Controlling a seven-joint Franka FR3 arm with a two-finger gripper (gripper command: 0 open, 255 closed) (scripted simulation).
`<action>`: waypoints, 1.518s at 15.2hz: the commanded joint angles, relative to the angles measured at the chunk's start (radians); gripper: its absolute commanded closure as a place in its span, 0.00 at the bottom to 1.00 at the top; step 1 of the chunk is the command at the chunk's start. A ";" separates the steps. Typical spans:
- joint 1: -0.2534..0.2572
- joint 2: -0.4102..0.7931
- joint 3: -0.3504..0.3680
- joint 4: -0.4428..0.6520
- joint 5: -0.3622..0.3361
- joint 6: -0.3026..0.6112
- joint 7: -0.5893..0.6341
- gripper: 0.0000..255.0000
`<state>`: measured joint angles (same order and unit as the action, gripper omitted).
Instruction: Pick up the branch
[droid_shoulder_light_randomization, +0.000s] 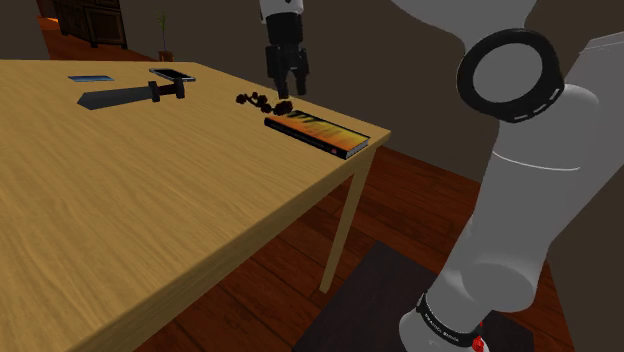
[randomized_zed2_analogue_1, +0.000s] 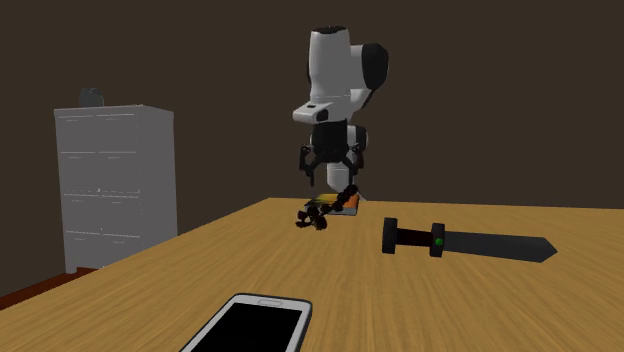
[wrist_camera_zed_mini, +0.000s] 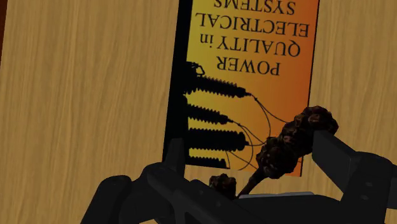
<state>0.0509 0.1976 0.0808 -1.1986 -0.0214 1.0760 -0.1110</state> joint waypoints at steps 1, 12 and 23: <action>0.010 0.108 0.006 0.154 -0.004 -0.083 0.000 0.00; 0.004 0.040 0.004 -0.053 0.002 0.057 -0.002 1.00; 0.005 0.061 0.006 0.020 0.000 0.005 -0.001 1.00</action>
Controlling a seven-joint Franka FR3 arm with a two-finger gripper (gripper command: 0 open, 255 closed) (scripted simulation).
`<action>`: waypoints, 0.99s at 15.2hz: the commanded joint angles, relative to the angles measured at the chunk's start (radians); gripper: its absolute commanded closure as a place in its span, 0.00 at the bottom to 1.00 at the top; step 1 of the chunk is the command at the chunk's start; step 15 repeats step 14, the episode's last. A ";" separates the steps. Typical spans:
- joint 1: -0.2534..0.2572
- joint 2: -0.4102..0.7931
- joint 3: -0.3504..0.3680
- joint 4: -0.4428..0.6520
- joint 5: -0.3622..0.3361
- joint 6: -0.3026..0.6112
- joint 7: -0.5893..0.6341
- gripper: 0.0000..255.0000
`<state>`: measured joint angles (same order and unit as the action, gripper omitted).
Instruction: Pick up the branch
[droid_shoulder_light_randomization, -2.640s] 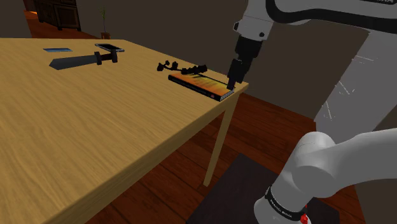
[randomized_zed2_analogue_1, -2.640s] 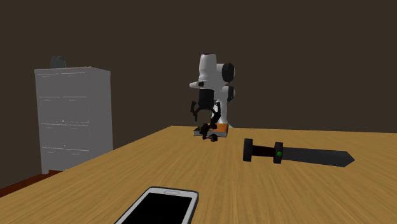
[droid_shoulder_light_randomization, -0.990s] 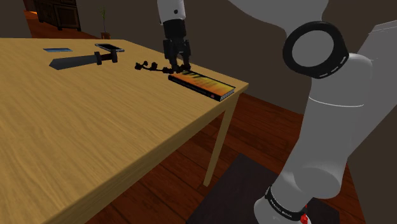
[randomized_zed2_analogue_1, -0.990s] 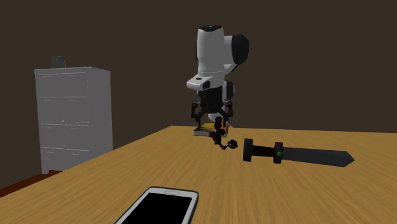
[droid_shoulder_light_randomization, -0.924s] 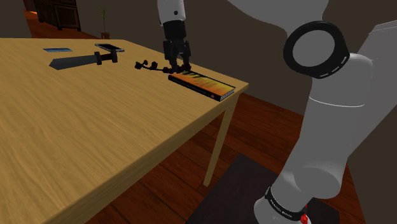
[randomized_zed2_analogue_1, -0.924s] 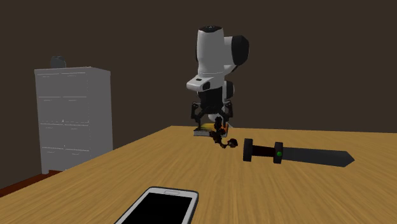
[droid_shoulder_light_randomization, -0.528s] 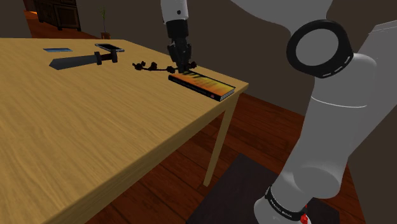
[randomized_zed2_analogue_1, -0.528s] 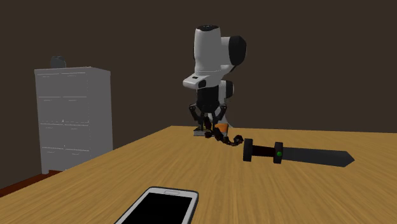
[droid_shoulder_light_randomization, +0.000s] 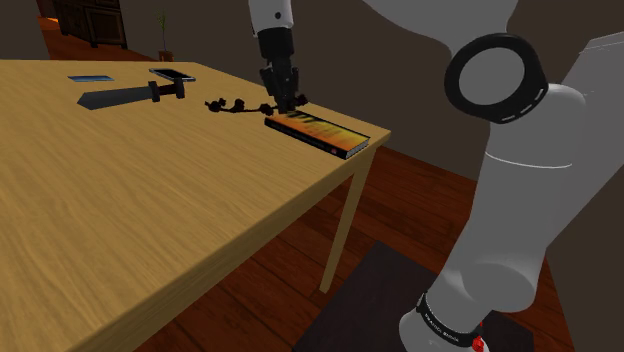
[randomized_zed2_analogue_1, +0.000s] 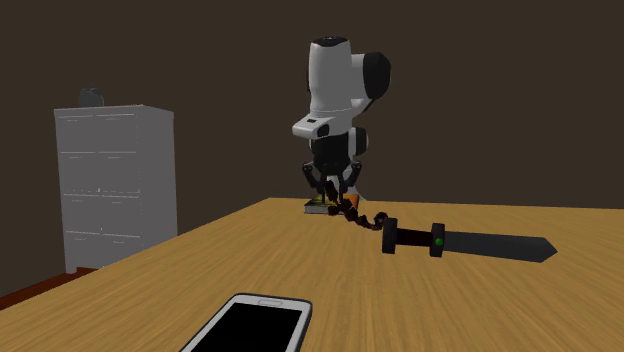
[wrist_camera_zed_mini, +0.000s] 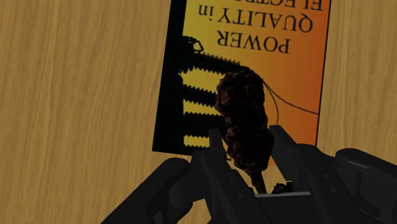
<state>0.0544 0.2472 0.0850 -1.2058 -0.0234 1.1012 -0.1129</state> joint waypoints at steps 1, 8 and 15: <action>0.003 0.020 0.001 0.054 0.001 -0.038 0.001 1.00; 0.012 0.110 0.003 0.292 -0.007 -0.187 0.004 1.00; 0.026 0.228 0.002 0.549 -0.019 -0.326 0.004 1.00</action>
